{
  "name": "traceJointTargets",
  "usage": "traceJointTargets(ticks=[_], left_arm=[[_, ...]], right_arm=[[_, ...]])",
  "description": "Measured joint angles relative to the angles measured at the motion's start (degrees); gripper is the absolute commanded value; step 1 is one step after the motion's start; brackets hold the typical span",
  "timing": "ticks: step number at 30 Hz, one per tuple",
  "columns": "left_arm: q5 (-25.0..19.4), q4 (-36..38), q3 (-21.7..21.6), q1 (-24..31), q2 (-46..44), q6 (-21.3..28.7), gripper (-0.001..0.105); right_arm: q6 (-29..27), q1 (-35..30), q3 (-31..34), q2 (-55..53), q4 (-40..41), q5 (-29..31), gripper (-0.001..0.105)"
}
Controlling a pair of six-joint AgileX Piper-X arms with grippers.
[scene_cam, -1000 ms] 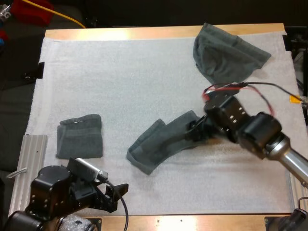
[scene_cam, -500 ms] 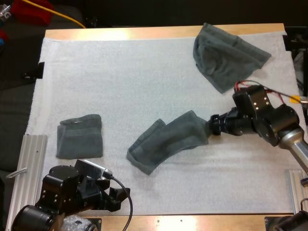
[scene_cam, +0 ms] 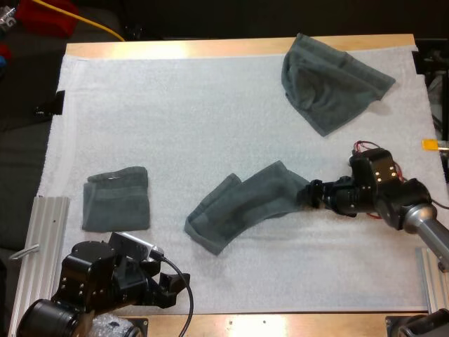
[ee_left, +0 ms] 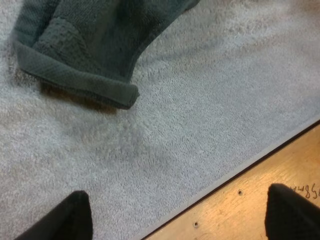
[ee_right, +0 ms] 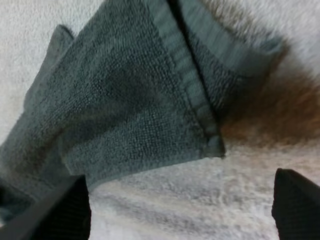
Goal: Pick towel from pile, fold and stack
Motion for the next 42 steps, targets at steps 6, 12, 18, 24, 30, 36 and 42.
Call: traceJointTargets(ticks=[6, 12, 18, 24, 30, 36, 42], left_arm=[[0.0, 0.0, 0.0, 0.0, 0.0, 0.0, 0.069], [0.9, 0.0, 0.0, 0.0, 0.0, 0.0, 0.069], [2.0, 0.0, 0.0, 0.0, 0.0, 0.0, 0.069], [2.0, 0.0, 0.0, 0.0, 0.0, 0.0, 0.069], [2.0, 0.0, 0.0, 0.0, 0.0, 0.0, 0.069], [2.0, 0.0, 0.0, 0.0, 0.0, 0.0, 0.069], [2.0, 0.0, 0.0, 0.0, 0.0, 0.0, 0.069]], right_arm=[[6.1, 0.0, 2.8, 4.5, -8.4, -3.7, 0.072], [8.6, 0.0, 3.0, 9.4, -12.5, -4.9, 0.072], [10.1, 0.0, 3.0, 12.5, -15.0, -6.9, 0.062], [10.4, 0.0, 3.0, 12.6, -15.5, -7.1, 0.043], [10.4, 0.0, 3.0, 12.6, -15.6, -7.1, 0.028], [10.4, 0.0, 3.0, 12.6, -16.1, -7.1, 0.011], [10.4, 0.0, 3.0, 12.4, -19.0, -8.8, 0.000]])
